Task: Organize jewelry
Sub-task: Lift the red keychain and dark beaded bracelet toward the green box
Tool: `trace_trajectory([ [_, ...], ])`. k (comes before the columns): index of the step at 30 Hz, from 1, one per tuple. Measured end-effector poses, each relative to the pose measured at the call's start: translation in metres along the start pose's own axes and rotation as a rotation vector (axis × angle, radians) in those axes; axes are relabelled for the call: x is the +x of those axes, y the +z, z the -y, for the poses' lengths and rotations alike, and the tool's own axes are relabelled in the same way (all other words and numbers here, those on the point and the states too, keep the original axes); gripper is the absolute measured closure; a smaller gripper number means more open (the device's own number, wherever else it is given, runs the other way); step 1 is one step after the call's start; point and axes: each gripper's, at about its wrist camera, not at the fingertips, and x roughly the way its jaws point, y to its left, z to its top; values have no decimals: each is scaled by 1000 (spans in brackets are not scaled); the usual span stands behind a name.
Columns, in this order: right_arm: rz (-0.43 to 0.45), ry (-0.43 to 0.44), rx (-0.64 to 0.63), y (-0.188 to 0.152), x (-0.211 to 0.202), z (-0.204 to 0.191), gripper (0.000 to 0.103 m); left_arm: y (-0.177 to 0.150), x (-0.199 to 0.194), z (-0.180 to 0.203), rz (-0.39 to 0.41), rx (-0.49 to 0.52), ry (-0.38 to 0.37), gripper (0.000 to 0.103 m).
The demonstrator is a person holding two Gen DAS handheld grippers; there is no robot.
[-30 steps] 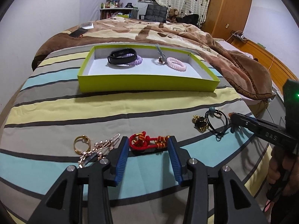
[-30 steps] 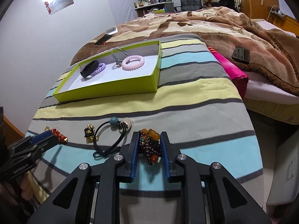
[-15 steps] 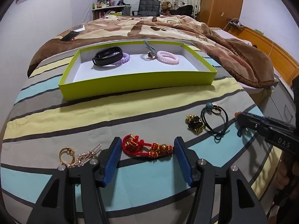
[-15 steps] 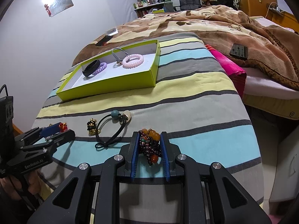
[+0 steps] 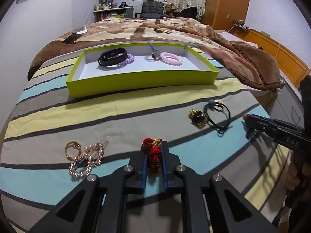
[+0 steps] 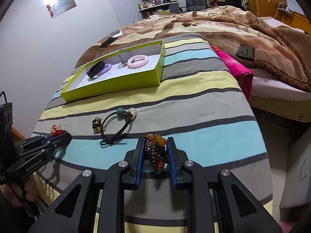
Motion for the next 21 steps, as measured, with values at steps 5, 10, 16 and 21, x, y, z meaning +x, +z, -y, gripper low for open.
trace_trajectory([
  [5, 10, 9, -6, -3, -7, -5, 86, -6, -10, 4, 21, 10, -19, 91],
  [10, 37, 18, -33, -3, -18, -17, 86, -6, -26, 6, 63, 13, -27, 91],
  [16, 68, 29, -42, -1, -29, -26, 86, -4, -46, 4, 111, 5, -35, 91],
  [21, 96, 34, -64, 4, -40, -36, 86, 1, -57, 0, 141, -2, -32, 91],
])
